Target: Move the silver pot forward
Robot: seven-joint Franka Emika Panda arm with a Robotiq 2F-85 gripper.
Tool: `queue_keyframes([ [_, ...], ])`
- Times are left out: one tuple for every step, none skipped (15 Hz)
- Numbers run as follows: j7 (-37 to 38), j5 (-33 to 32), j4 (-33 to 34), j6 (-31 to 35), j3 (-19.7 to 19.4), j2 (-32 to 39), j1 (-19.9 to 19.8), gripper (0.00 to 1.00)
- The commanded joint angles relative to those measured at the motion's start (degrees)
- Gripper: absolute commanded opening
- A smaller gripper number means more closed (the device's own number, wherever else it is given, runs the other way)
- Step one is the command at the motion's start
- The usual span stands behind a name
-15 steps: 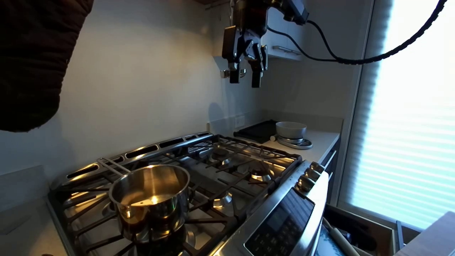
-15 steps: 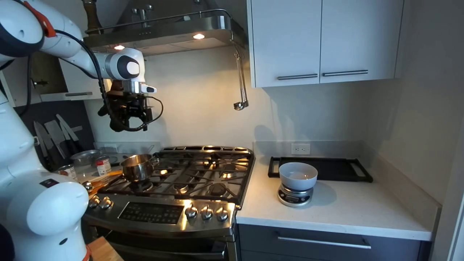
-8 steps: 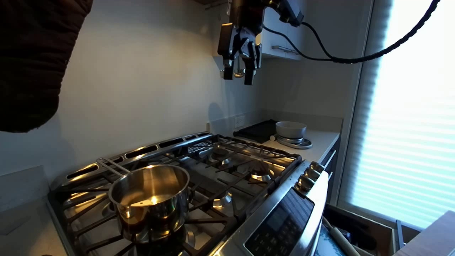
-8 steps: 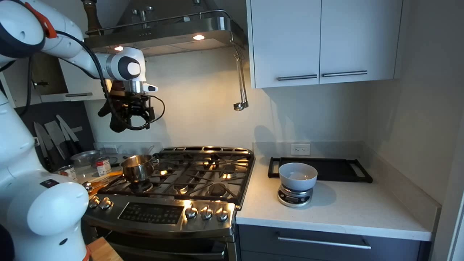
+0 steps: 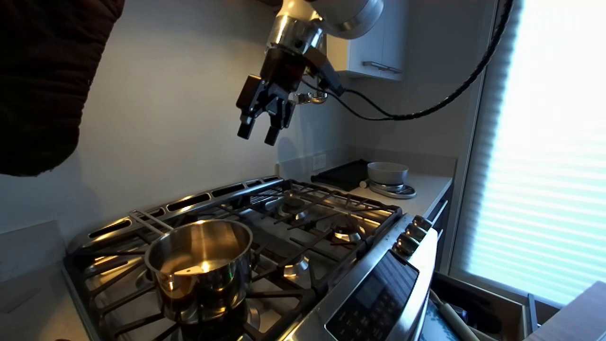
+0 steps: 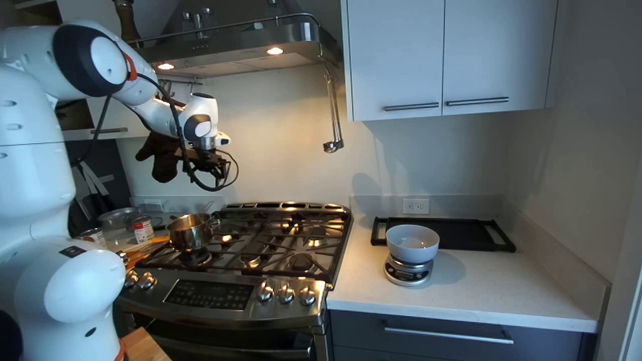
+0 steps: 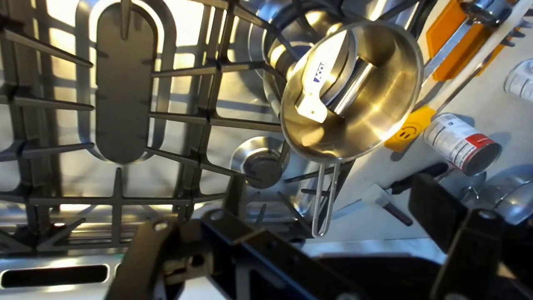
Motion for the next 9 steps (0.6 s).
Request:
queue_keyframes([
  [-8.8,8.4,5.7,4.8,1.7,8.9,0.2,1.00],
  [-11.1,10.4,6.9,6.6,2.7,11.2,-0.3,1.00],
  [-13.4,12.3,8.1,7.8,3.5,13.2,-0.7,1.00],
  [-15.9,14.7,9.4,9.2,4.6,15.6,-1.3,1.00],
  [-17.9,16.7,10.7,10.3,5.7,17.7,-1.9,1.00],
  [-19.6,18.3,12.1,11.1,6.6,20.0,-2.3,1.00],
  [-21.4,19.7,13.4,11.6,7.4,21.9,-2.7,1.00],
  [-22.7,20.8,14.7,11.3,8.1,24.0,-3.1,1.00],
  [-25.9,24.2,16.4,9.8,10.0,26.0,-4.5,1.00],
])
